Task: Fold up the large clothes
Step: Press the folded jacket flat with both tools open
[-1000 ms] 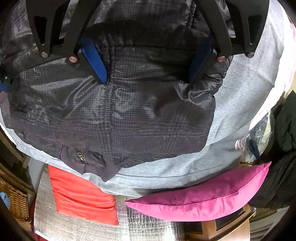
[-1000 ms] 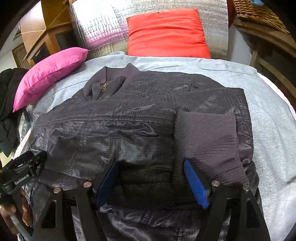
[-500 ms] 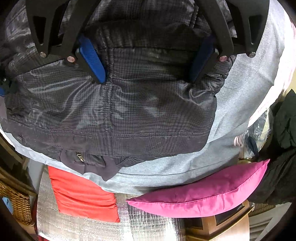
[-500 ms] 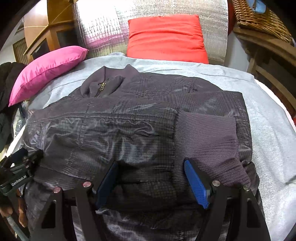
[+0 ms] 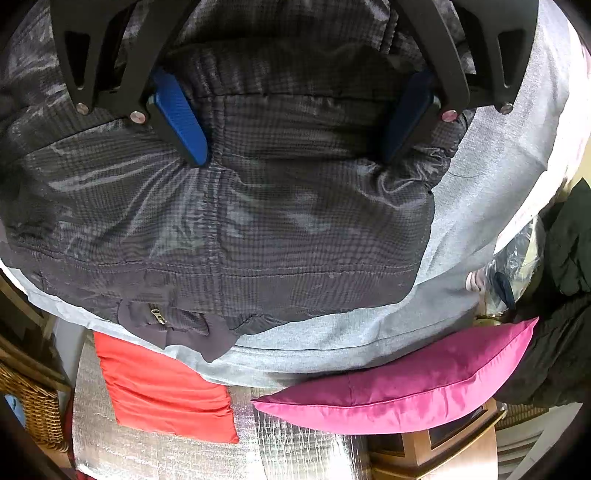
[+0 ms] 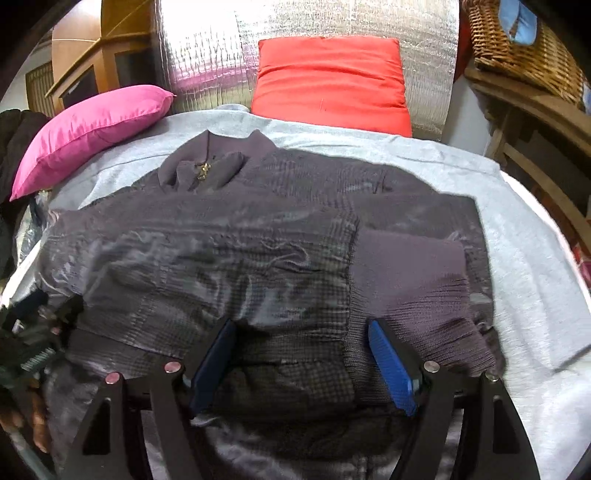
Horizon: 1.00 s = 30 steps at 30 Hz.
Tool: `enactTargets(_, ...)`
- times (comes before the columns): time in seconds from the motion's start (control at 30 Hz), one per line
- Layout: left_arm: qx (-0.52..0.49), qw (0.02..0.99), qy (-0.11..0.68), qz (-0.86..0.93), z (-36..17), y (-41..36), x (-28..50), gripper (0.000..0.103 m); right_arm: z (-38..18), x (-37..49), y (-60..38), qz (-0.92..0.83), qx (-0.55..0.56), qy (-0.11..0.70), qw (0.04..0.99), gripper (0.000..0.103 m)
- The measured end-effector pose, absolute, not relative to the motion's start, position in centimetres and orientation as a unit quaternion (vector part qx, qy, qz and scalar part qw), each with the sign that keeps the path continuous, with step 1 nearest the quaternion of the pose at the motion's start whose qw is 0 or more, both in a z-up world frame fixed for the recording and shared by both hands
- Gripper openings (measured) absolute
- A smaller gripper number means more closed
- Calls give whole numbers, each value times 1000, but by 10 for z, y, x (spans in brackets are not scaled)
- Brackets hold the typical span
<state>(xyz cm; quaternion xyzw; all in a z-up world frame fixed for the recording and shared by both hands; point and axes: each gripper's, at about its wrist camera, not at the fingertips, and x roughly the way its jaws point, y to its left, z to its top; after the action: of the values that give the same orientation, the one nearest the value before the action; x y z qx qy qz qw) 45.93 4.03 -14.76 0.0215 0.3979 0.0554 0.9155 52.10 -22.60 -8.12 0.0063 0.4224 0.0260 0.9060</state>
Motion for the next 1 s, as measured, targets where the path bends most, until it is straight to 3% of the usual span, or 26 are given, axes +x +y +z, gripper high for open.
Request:
enactTargets(0.07,24,916,397,57,-148,39,460,96,-58,521,-230,27,27,397,917,79)
enactTargets(0.13,24,916,397,57,-148,39,459,96,-46,534,-232,29,32,390,920,87)
enactTargets(0.3,25,915,398,55,-149,40,460,97,-95,594,-234,21,15,495,869,92)
enactTargets(0.53,25,915,398,56,-150,39,461,98,-100,593,-223,5,-17,482,876,93)
enactTargets(1.0,27,916,395,59,-151,39,461,99,-77,517,-216,22,-31,445,895,94)
